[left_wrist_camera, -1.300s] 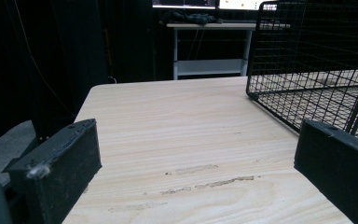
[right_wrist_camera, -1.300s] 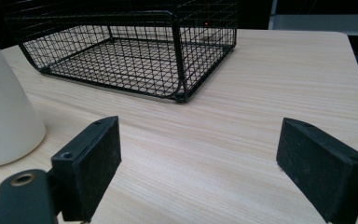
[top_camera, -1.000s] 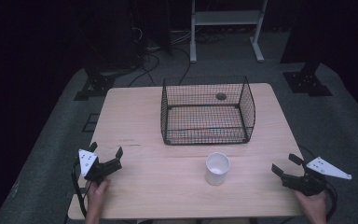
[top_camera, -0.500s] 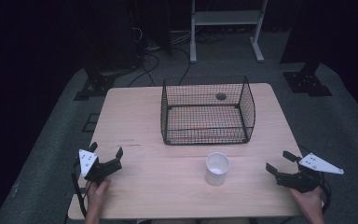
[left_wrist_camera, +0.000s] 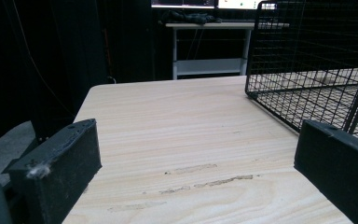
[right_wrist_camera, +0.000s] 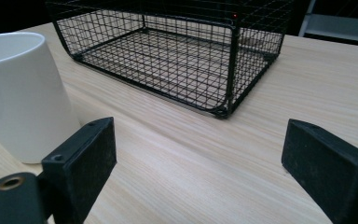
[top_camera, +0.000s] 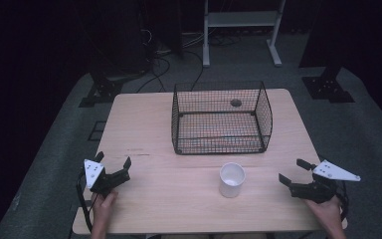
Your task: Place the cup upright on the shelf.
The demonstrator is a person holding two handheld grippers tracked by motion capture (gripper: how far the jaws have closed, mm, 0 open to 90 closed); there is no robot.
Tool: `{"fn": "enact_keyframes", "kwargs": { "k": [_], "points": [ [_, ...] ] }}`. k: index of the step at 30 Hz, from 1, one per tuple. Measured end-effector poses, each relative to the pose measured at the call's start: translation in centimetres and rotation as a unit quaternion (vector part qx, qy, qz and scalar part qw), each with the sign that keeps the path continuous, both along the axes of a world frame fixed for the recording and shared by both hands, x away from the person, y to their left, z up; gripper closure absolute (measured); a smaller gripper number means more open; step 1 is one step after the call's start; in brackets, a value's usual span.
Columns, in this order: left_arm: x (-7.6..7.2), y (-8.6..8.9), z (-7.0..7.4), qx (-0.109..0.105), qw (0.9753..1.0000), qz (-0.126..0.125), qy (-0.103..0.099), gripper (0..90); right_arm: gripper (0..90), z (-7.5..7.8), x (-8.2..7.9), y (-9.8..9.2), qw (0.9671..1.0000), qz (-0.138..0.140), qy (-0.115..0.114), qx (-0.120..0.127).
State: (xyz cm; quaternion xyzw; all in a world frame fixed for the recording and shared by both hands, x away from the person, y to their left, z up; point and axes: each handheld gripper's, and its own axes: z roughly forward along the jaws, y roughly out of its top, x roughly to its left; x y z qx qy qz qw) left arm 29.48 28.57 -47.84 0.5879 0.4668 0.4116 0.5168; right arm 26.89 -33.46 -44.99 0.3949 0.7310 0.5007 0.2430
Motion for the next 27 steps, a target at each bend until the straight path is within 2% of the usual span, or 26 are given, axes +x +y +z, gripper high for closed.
{"fn": "enact_keyframes", "kwargs": {
  "k": [18,27],
  "points": [
    [0.0,0.0,0.0,0.0,1.0,0.0,0.0,0.0,8.1,0.8,-0.1,1.3,0.9992,0.041,0.0,0.005],
    [0.0,0.0,0.0,0.0,1.0,-0.001,0.0,0.0,7.3,1.6,0.0,2.6,0.998,0.063,-0.005,-0.007]
  ]
}}
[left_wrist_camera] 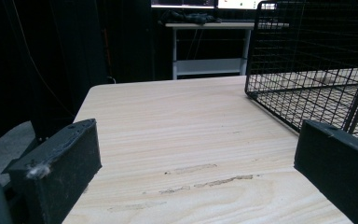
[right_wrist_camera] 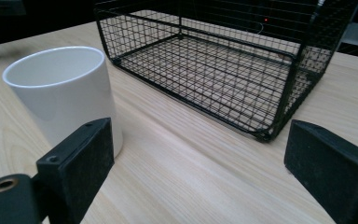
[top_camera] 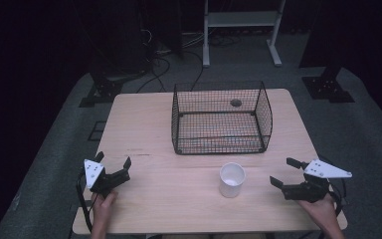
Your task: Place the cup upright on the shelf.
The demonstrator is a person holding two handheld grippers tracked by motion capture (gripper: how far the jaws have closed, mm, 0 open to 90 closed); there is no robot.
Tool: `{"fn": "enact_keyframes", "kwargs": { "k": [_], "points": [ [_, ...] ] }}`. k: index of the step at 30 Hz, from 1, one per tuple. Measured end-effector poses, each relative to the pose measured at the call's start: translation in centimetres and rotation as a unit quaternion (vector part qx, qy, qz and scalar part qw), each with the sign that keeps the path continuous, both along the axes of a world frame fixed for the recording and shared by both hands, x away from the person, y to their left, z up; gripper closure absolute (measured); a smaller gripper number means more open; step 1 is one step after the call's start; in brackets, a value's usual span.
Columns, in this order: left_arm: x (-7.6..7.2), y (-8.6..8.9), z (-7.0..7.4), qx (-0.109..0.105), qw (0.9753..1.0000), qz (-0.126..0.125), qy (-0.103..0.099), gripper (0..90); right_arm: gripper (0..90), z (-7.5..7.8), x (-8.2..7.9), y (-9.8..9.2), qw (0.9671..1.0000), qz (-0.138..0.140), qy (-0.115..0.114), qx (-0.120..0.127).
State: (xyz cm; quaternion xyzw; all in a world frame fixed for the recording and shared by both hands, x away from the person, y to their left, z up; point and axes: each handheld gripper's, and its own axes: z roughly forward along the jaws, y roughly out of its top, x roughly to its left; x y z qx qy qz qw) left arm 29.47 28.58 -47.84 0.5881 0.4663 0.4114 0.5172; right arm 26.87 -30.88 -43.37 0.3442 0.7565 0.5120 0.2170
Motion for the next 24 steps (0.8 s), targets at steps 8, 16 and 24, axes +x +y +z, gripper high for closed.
{"fn": "enact_keyframes", "kwargs": {
  "k": [8,16,24],
  "points": [
    [0.0,0.0,0.0,-0.001,1.0,0.0,0.0,0.0,7.3,0.1,0.3,0.7,0.9999,0.012,0.003,-0.003],
    [0.0,0.0,0.0,-0.001,1.0,0.0,0.0,0.0,7.3,0.2,0.5,1.3,0.9997,0.024,0.008,-0.007],
    [0.0,0.0,0.0,-0.001,1.0,0.0,0.0,0.0,7.3,0.5,0.7,2.3,0.9991,0.041,0.008,-0.009]
  ]
}}
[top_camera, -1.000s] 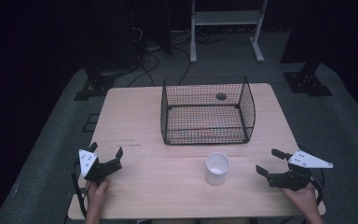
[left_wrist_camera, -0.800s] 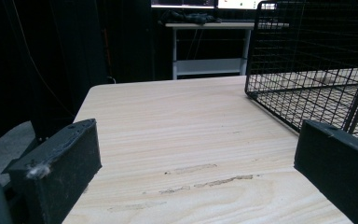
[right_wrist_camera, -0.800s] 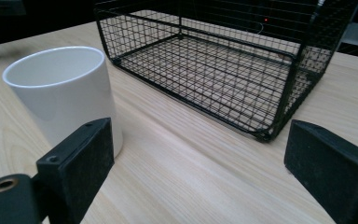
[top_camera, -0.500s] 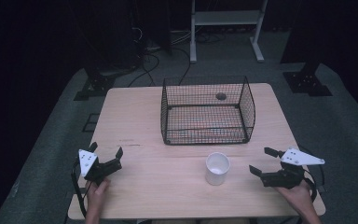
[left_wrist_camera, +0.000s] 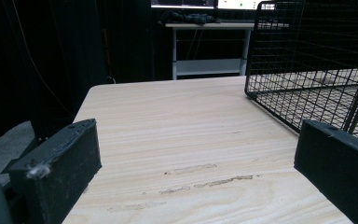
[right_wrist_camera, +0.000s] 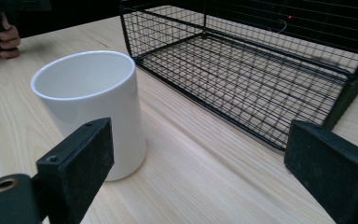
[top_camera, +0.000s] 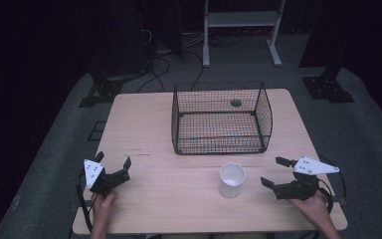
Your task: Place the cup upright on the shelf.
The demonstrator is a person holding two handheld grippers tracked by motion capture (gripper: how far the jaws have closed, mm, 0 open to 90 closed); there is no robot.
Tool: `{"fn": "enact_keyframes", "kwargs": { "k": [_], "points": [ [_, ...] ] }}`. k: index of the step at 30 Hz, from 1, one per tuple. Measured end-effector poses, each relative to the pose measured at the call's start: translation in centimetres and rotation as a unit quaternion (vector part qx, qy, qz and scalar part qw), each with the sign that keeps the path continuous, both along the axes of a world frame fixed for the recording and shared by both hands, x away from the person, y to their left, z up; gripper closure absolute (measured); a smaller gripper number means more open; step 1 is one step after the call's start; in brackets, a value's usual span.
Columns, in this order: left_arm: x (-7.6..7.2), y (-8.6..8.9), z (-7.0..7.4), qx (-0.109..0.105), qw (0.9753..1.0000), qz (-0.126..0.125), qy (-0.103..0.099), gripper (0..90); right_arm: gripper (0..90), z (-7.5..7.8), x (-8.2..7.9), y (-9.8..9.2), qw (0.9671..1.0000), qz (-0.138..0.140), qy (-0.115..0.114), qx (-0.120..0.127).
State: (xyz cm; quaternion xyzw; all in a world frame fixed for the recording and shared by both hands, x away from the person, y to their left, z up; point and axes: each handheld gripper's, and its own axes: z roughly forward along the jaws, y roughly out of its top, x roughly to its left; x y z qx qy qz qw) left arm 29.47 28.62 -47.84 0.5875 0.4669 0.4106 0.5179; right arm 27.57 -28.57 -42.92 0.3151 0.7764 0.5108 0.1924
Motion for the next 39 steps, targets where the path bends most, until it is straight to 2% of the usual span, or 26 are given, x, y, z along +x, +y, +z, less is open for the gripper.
{"fn": "enact_keyframes", "kwargs": {
  "k": [14,18,39],
  "points": [
    [0.0,0.0,0.0,-0.001,1.0,0.0,0.0,0.0,7.2,0.1,0.2,1.8,0.9994,0.032,0.007,-0.006],
    [0.0,0.0,0.0,-0.001,1.0,0.0,0.0,0.0,4.5,0.0,0.2,2.2,0.9992,0.037,0.01,-0.007],
    [0.0,0.1,0.0,-0.003,1.0,0.0,0.0,0.0,2.2,-0.2,0.3,5.7,0.9957,0.087,0.023,-0.024]
  ]
}}
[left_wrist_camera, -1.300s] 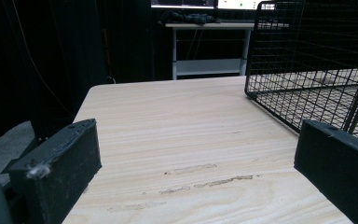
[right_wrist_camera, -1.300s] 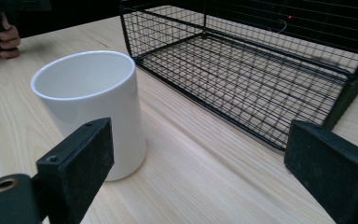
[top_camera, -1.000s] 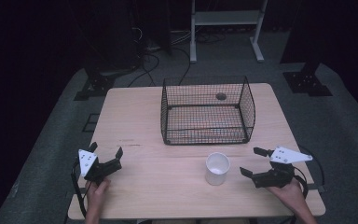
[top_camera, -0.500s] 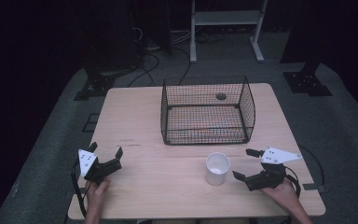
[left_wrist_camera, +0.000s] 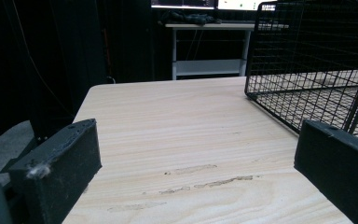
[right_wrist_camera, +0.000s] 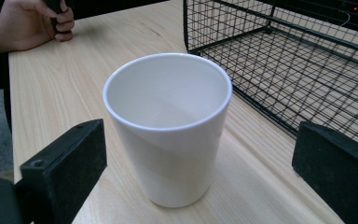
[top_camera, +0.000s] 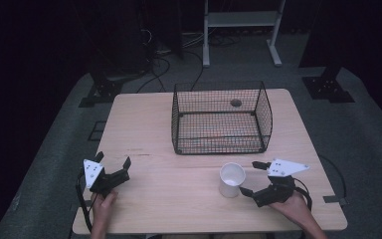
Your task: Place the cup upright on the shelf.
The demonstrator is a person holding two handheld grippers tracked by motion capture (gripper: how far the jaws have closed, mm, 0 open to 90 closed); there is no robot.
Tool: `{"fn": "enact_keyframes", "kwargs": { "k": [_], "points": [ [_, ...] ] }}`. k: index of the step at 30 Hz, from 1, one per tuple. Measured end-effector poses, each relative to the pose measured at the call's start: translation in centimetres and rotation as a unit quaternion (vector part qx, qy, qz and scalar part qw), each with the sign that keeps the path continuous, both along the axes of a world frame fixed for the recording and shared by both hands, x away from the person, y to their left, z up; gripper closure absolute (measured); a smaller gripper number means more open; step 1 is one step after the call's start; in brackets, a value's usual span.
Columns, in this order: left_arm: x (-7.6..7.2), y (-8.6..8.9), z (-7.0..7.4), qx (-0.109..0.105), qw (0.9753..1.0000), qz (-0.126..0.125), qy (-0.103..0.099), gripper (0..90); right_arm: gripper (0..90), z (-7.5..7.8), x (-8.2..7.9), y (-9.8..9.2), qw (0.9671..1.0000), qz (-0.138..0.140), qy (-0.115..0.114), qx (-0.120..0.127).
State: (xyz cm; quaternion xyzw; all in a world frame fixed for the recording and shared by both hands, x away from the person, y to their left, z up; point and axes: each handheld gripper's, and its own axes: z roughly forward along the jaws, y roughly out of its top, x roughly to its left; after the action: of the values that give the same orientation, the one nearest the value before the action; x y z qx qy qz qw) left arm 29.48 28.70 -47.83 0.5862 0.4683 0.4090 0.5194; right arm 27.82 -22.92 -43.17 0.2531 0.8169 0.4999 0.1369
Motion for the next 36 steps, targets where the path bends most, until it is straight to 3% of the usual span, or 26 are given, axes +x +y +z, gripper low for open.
{"fn": "enact_keyframes", "kwargs": {
  "k": [10,36],
  "points": [
    [0.0,0.0,0.0,-0.001,1.0,0.0,0.0,0.0,2.2,-0.3,0.3,1.3,0.9998,0.018,0.007,-0.008],
    [0.0,0.0,0.0,-0.001,1.0,-0.001,0.0,0.0,2.2,-0.9,1.1,3.6,0.9992,0.032,0.011,-0.021]
  ]
}}
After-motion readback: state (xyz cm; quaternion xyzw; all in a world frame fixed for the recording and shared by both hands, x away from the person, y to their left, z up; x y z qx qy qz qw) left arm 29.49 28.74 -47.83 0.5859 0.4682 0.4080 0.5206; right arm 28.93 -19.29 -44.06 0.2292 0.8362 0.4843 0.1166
